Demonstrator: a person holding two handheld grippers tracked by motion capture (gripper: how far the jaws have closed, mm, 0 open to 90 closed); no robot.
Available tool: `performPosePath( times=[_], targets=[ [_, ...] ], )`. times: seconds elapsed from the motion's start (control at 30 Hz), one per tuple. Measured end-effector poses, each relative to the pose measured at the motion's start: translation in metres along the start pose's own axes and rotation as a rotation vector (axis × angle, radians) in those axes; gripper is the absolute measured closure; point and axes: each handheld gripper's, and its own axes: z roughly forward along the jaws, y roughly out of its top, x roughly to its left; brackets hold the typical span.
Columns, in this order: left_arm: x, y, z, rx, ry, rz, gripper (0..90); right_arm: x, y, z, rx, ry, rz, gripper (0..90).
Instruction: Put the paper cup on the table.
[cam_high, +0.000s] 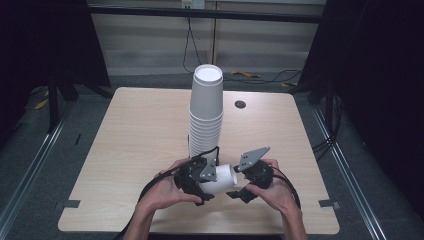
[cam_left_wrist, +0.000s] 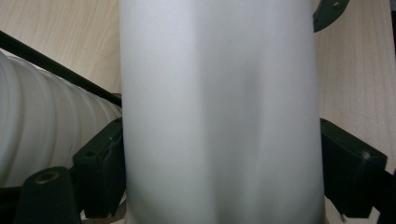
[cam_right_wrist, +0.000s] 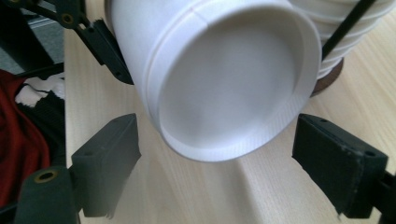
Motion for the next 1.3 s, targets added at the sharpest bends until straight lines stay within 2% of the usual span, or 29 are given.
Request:
performPosePath(
  times=[0.03, 0.1, 0.17, 0.23, 0.5, 0.8, 0.93, 1.2, 1.3],
  targets=[
    [-0.001, 0.0, 0.001, -0.014, -0.003, -0.02, 15.4, 0.0, 0.001, 0.0, 0.004, 0.008, 0.001, 14.7],
    [0.0, 0.0, 0.001, 0.009, -0.016, 0.005, 15.5, 0.0, 0.003, 0.002, 0.033, 0.022, 0.0, 15.9],
    [-0.001, 0.0, 0.003, 0.0, -0.017, -0.01, 15.5, 0.0, 0.004, 0.002, 0.036, 0.031, -0.002, 16.0],
    [-0.001, 0.001, 0.003, 0.015, -0.028, 0.01, 15.5, -0.002, 0.008, 0.003, 0.046, 0.047, -0.012, 17.6],
    [-0.004, 0.003, 0.008, 0.02, -0.039, 0.01, 15.5, -0.003, 0.015, 0.007, 0.076, 0.084, -0.025, 18.0],
    [-0.009, 0.007, 0.014, 0.018, -0.045, 0.036, 15.5, -0.003, 0.021, 0.014, 0.091, 0.148, -0.026, 18.5],
    [-0.01, 0.007, 0.014, 0.026, -0.053, 0.036, 15.5, -0.003, 0.022, 0.016, 0.108, 0.155, -0.035, 19.0],
    [-0.01, 0.006, 0.013, 0.033, -0.039, 0.051, 15.6, -0.003, 0.022, 0.017, 0.095, 0.17, -0.033, 19.8],
    [-0.01, 0.005, 0.013, 0.027, -0.052, 0.053, 15.6, -0.003, 0.022, 0.017, 0.093, 0.176, -0.034, 20.3]
  ],
)
